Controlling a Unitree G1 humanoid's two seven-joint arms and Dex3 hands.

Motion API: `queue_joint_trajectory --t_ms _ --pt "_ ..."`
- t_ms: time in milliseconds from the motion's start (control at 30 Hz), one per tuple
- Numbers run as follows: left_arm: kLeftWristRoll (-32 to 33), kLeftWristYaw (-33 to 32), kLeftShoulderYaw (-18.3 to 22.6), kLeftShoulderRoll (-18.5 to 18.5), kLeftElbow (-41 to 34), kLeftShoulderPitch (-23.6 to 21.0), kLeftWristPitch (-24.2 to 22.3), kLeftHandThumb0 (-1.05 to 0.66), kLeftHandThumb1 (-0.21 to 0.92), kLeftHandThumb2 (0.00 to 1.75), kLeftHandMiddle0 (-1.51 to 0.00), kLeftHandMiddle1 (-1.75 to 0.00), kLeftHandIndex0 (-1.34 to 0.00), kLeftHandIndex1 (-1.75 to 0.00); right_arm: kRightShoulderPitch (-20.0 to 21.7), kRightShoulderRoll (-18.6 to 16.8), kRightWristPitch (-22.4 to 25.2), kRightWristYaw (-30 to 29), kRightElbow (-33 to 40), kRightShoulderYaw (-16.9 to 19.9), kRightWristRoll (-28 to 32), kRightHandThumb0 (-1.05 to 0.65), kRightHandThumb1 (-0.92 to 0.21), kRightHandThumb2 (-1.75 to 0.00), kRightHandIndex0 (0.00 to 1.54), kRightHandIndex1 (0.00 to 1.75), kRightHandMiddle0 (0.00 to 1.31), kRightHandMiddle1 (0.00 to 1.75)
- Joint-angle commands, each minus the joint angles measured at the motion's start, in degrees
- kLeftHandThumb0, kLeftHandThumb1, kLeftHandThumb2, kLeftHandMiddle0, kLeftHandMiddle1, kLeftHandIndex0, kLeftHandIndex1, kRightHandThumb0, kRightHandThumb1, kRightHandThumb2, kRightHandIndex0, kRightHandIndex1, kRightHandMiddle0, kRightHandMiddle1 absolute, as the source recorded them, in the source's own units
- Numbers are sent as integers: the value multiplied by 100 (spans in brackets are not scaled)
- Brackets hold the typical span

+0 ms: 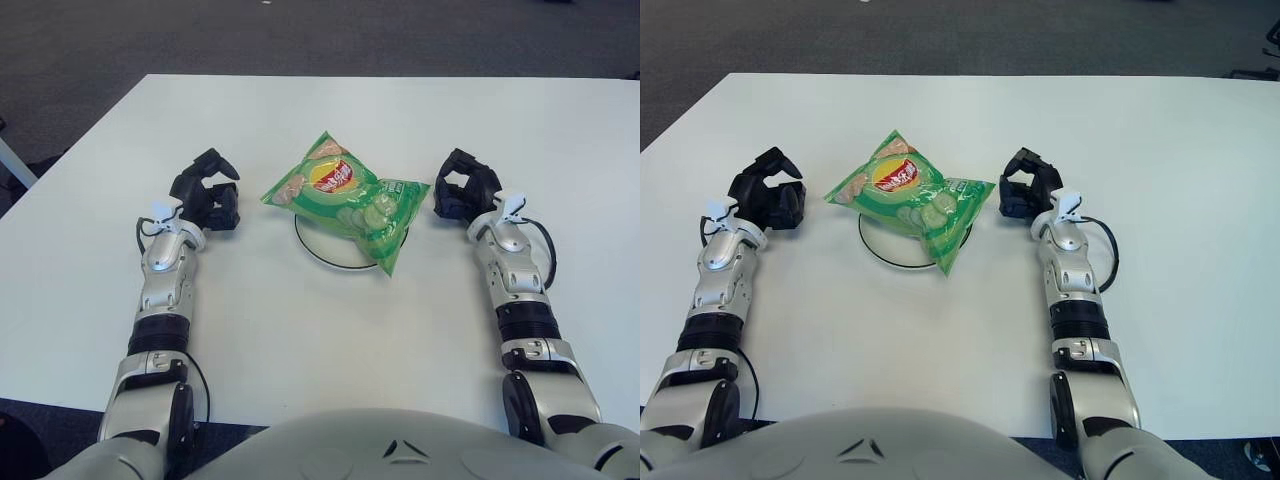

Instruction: Put the snack into the plate.

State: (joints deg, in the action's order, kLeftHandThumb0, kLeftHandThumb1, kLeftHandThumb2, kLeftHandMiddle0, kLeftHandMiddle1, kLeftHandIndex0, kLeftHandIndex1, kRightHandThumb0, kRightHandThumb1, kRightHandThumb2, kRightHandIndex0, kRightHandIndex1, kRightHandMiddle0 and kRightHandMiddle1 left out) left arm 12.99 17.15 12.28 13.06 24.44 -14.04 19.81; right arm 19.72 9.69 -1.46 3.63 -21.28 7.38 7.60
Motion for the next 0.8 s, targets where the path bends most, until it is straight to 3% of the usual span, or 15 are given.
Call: queue_joint_trajectory --t_ms 0,367,767 --pt "104 64 -110 -553 396 995 -25 -50 27 138 -135 -175 -66 -175 -529 -350 -33 -276 -344 87 -12 -49 -28 -136 133 175 64 175" --pt "130 74 -116 -585 234 1120 -30 -50 27 137 -135 -175 -65 -175 -352 -295 -548 -693 -777 177 -208 -49 -29 -135 132 175 64 175" --pt "197 181 -155 -616 20 1270 -53 -49 29 135 -133 -175 -63 -175 -237 -243 -587 -796 -933 215 -260 -48 -32 -131 131 175 61 175"
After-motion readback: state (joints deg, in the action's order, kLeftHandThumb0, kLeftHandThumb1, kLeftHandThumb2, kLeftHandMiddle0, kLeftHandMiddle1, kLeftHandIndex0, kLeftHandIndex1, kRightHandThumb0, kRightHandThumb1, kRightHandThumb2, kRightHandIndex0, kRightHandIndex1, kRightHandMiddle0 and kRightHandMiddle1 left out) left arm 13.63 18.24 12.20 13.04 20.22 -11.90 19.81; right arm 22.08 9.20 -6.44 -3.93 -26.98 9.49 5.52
